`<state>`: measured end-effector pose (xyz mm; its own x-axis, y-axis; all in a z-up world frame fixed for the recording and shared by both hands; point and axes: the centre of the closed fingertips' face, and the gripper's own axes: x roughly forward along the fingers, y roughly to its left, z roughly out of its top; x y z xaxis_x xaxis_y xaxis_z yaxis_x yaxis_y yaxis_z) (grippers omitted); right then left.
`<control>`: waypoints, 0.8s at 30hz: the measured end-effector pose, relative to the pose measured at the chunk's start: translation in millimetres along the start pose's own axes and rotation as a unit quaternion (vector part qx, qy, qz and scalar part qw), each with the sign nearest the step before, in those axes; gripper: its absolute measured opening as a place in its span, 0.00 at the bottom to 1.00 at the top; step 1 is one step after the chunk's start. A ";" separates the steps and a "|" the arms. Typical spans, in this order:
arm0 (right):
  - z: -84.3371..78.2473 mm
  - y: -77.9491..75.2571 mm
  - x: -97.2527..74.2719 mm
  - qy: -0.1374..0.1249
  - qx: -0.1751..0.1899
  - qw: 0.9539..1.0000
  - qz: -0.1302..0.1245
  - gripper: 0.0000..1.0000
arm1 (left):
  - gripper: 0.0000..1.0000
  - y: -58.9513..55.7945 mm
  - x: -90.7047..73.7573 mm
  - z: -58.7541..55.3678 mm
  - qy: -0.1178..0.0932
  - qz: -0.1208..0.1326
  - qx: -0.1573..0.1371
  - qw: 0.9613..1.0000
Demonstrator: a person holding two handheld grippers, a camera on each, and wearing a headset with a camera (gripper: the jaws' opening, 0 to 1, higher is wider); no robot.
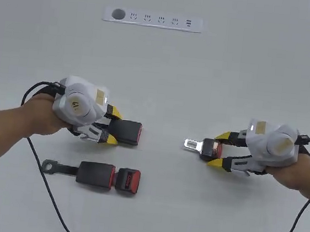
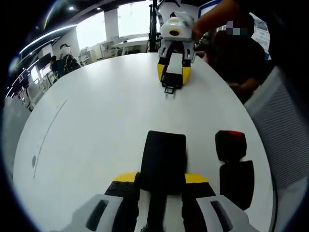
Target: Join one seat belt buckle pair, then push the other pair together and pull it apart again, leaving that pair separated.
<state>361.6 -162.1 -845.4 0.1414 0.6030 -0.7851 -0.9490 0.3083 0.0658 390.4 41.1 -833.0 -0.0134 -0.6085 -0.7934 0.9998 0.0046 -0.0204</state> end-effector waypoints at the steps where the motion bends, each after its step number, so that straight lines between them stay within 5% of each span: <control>1: -0.2 -0.6 0.3 -0.001 -0.002 1.000 0.000 0.36 | 0.34 -0.3 0.5 -0.3 0.000 0.000 0.000 1.000; 24: 13.3 8.4 -1.7 -0.048 -0.018 0.998 0.024 0.35 | 0.34 4.1 2.2 -0.3 -0.025 -0.003 -0.029 0.999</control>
<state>357.1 -150.7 -835.3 0.1211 0.6844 -0.7189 -0.9645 0.2522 0.0777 394.5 40.0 -835.0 -0.0168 -0.6473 -0.7620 0.9970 0.0464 -0.0614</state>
